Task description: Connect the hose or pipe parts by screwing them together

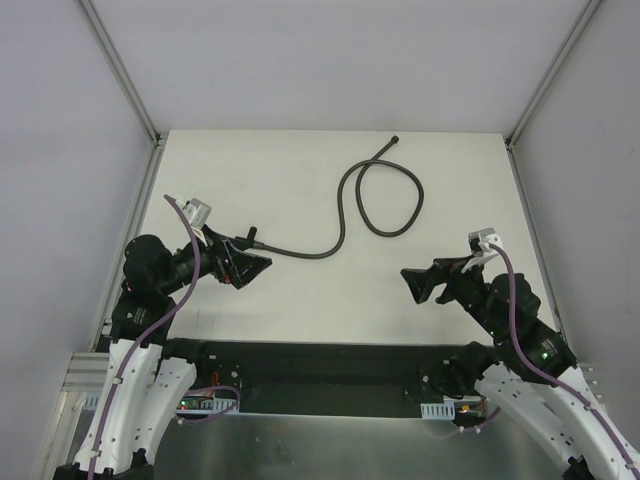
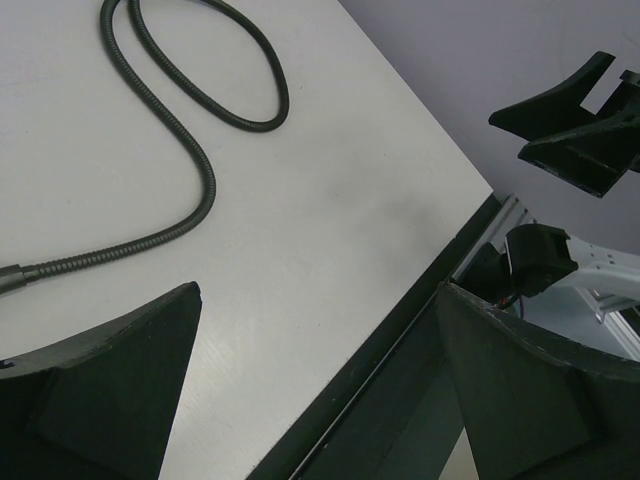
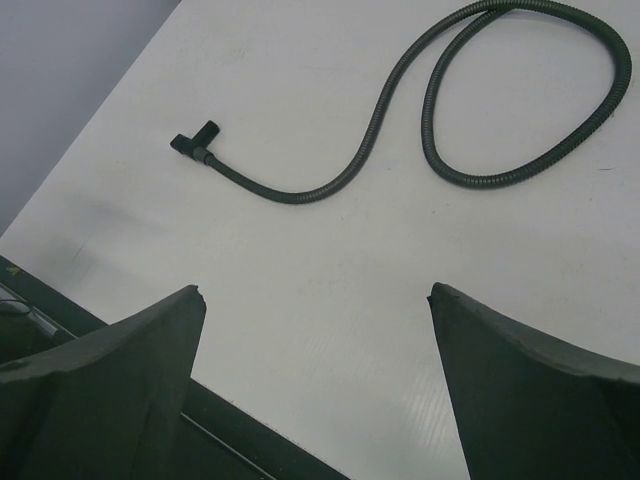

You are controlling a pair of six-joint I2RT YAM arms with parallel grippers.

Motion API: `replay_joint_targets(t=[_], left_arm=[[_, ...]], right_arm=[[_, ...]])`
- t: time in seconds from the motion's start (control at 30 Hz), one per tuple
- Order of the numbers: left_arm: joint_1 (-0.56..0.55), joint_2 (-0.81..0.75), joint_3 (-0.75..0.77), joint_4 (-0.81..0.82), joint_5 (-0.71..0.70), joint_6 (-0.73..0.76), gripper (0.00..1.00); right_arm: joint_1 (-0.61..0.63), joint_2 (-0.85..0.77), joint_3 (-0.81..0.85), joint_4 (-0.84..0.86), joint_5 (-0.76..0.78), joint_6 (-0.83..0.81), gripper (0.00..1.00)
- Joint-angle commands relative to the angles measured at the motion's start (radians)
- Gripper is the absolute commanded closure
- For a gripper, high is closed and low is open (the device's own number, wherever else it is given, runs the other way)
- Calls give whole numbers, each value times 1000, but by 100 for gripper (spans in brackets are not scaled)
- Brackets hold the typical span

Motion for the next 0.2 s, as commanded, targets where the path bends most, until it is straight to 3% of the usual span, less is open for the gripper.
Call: replay_joint_targets(t=[0.0,0.17], left_arm=[[0,6,10,46,14,-18,1],[0,3,8,46,11,-20,1]], right_arm=[[1,1,37,29,26,-18,4],[-1,6,24,35,13,-18,4]])
